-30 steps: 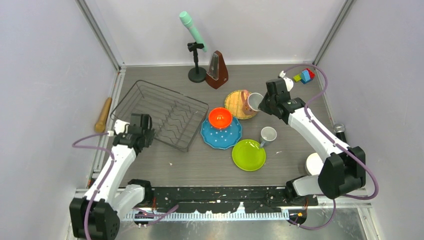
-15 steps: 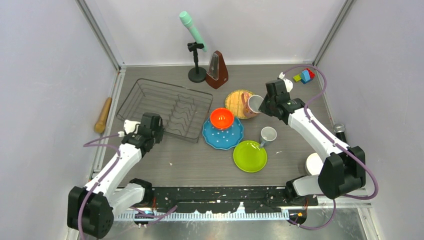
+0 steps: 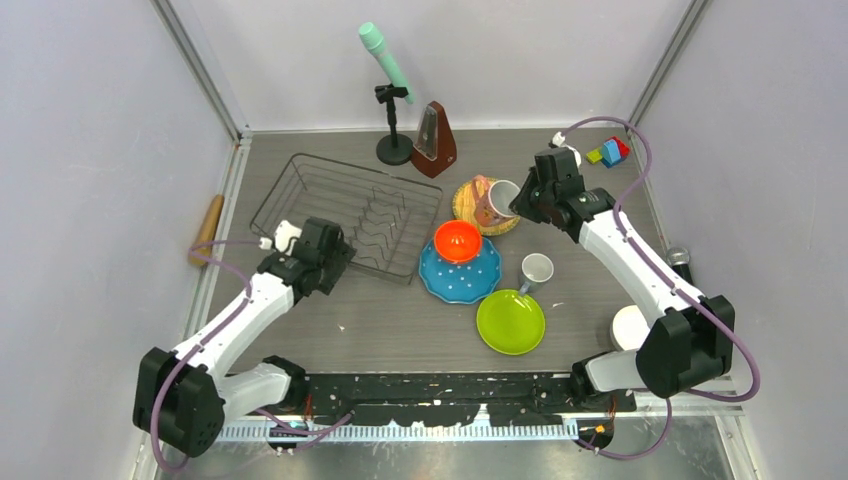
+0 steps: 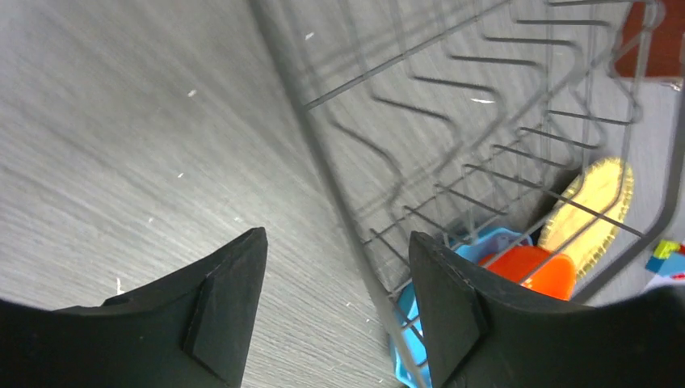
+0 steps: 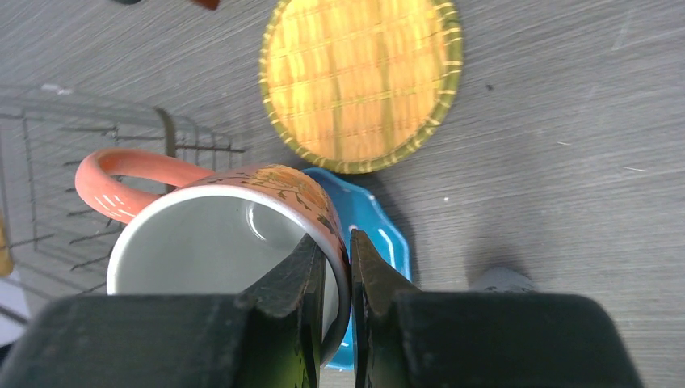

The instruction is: Load the mixed dishes into the dish rack

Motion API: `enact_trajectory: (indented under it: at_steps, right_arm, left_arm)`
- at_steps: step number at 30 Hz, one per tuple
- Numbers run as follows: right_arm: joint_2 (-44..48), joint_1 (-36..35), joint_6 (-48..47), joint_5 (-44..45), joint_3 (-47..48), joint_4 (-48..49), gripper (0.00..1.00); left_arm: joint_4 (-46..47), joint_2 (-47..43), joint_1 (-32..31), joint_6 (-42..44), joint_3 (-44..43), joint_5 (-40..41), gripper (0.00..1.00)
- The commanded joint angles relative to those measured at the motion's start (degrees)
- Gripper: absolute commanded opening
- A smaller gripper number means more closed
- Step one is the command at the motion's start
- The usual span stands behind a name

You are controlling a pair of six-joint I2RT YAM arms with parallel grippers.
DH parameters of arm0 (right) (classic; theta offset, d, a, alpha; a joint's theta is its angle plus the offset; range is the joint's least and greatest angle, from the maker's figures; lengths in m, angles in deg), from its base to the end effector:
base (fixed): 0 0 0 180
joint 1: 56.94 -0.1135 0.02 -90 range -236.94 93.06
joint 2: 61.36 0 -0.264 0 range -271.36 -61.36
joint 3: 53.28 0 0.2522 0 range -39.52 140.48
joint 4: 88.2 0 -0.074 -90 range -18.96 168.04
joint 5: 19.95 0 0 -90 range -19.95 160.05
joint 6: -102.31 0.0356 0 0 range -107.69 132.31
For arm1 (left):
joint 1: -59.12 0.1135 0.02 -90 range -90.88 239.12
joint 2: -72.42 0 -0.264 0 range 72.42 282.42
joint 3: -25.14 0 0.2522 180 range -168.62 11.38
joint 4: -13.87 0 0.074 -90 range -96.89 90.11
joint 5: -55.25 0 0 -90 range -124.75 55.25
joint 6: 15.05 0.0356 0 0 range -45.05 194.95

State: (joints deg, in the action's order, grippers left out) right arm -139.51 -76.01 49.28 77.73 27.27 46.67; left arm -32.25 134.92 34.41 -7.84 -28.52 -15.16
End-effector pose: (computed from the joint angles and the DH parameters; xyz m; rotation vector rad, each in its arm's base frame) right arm 0.2832 0.0929 0.3083 0.4305 2.2929 0.3412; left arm 0.1949 -0.0765 0.2209 -1.3256 2.1083 -0.3792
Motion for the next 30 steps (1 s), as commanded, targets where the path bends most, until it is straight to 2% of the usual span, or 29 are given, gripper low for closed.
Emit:
enact_trajectory:
  at_steps: [1,5,8,9,10,15,17,21,24,25,26,28,30]
  right_arm:
    - [1.38,-0.24,-1.65,-11.34,3.63,6.63,0.0]
    - [2.69,-0.24,-3.76,-20.33,1.35,14.03,0.0]
    - [3.01,-0.23,-4.53,-24.0,-0.51,17.93,0.0]
    - [3.07,-0.26,-4.74,-24.72,-0.95,20.06,0.0]
    - [3.04,-0.22,-4.73,-26.27,-1.66,21.28,0.0]
    - [2.87,-0.25,-3.19,-33.77,-5.23,34.21,0.0]
    - [3.22,-0.26,-3.52,-34.98,-6.45,37.34,0.0]
    - [4.56,-0.35,-7.21,-33.37,-7.55,37.56,0.0]
    - [6.41,-0.54,-10.06,-32.5,-9.11,39.4,0.0]
    - [6.77,-0.67,-10.68,-32.59,-10.2,40.4,0.0]
    - [7.61,-1.11,-11.68,-32.57,-10.94,43.04,0.0]
    - [8.8,-1.95,-12.39,-30.27,-13.39,47.74,0.0]
    - [9.52,-3.17,-13.85,-27.32,-15.8,53.28,0.0]
  left_arm:
    - [-5.01,0.62,3.33,20.2,-9.0,-7.01,0.69]
    - [-13.61,2.13,5.02,31.39,-16.62,-10.66,0.75]
    - [-19.98,2.0,5.55,35.36,-21.14,-11.6,0.86]
    - [-20.86,1.92,5.92,36.18,-22.2,-13.72,0.94]
    - [-21.47,1.85,6.66,36.26,-22.98,-16.85,0.99]
    - [-17.98,3.01,13.27,35.43,-24.43,-44.63,1.0]
    - [-14.48,3.16,14.32,32.49,-23.51,-51.16,1.0]
    - [-5.8,1.02,14.51,23.17,-20.24,-56.68,1.0]
    - [5.48,0.28,14.51,9.37,-16.37,-60.26,1.0]
    - [10.41,0.29,14.36,2.01,-14.88,-61.46,1.0]
    - [15.21,0.15,13.82,-2.75,-13.63,-61.51,1.0]
    - [15.97,-0.44,12.93,-9.26,-13.44,-59.22,0.99]
    - [15.72,-0.67,12.4,-10.59,-14.85,-56.52,0.99]
